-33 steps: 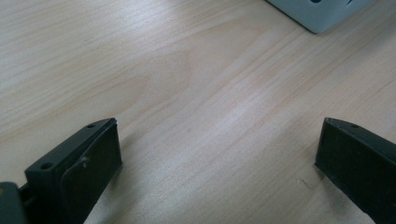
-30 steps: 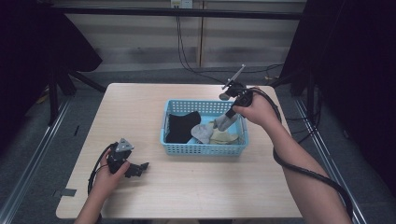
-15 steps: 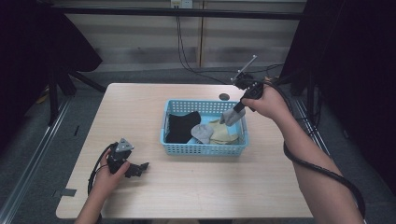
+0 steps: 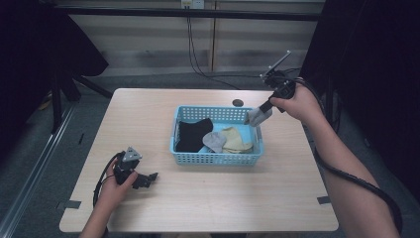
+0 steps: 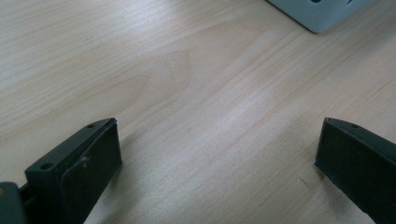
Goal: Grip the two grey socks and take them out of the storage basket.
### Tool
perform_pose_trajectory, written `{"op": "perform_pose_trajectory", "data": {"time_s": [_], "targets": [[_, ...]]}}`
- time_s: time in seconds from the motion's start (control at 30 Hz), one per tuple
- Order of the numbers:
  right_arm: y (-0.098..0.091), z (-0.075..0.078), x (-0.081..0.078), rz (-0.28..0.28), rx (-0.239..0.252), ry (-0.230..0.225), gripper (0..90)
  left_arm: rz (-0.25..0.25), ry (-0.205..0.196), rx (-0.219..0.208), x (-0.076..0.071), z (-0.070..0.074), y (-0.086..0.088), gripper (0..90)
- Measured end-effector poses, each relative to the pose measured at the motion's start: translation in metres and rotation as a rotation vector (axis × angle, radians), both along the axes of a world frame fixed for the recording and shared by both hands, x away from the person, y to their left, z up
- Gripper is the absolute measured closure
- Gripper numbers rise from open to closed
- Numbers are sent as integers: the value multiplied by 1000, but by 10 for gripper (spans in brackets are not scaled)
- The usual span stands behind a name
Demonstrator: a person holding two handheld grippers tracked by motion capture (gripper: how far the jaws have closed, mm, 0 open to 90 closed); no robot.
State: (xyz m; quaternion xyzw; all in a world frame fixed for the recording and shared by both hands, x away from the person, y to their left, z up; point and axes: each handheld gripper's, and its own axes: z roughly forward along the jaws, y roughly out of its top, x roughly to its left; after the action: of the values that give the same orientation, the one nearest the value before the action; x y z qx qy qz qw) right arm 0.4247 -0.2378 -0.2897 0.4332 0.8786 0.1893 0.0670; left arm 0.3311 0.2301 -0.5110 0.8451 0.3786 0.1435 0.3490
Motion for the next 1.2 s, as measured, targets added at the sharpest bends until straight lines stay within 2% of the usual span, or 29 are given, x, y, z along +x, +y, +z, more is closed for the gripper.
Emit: {"op": "perform_pose_trajectory", "data": {"time_s": [0.43, 0.87, 0.97, 1.07, 1.2], "targets": [[-24, -4, -3, -38, -8, -7, 900, 0, 0, 2, 0, 0, 0, 0], [-53, -16, -2, -108, -2, -8, 900, 1, -1, 2, -1, 0, 0, 0], [-61, -20, -2, -135, 3, -8, 900, 1, -1, 1, -1, 0, 0, 0], [-66, -24, -1, -137, 4, -9, 900, 1, -2, 2, -1, 0, 0, 0], [-70, -33, 0, -149, -14, 3, 900, 2, -2, -4, -1, 0, 0, 0]]}}
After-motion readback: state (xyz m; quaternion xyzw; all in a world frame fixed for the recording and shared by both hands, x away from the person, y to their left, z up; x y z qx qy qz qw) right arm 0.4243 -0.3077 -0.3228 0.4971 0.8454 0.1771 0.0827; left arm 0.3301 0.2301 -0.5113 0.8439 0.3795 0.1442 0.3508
